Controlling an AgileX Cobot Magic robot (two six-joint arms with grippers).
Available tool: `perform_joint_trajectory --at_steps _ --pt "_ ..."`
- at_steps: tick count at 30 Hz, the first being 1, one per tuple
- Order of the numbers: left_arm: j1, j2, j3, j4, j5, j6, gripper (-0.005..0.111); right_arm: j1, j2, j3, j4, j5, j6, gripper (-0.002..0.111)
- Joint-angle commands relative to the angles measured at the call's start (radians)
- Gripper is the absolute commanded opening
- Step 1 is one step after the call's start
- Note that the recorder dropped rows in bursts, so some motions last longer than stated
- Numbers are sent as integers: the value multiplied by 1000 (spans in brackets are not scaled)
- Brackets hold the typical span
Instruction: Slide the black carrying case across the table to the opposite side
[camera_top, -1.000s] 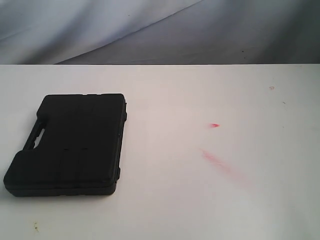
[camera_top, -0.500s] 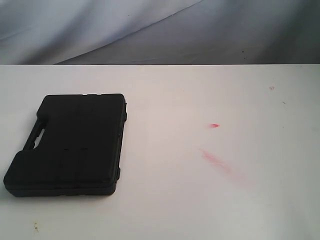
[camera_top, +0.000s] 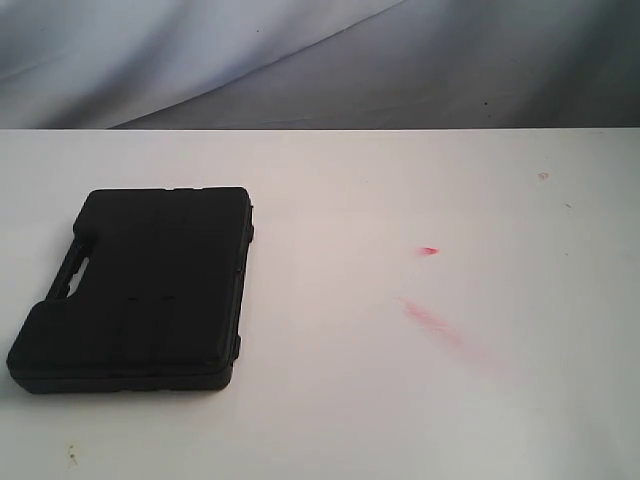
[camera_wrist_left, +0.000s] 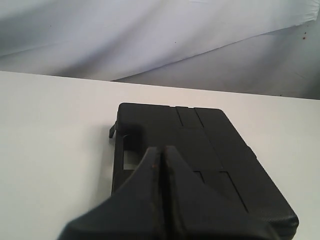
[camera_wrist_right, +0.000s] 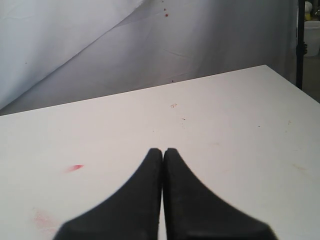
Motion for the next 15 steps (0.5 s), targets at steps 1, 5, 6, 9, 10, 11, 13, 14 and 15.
perform_joint_trajectory --at_steps 1,5,6,9,10,11,13,14,15 --pt "-4 -2 4 2 4 -7 0 3 -5 3 7 3 0 0" --pt "-4 -2 4 2 4 -7 0 3 -5 3 7 3 0 0" --pt "-4 -2 4 2 4 -7 0 3 -5 3 7 3 0 0" --pt "-4 -2 4 2 4 -7 0 3 -5 3 7 3 0 0" --pt "-4 -2 4 2 4 -7 0 3 -5 3 7 3 0 0" --pt "-4 -2 4 2 4 -7 0 3 -5 3 7 3 0 0" --pt "-4 -2 4 2 4 -7 0 3 -5 3 7 3 0 0" --pt "-4 -2 4 2 4 -7 0 3 -5 3 7 3 0 0" --pt "-4 -2 4 2 4 -1 0 3 -5 3 7 3 0 0"
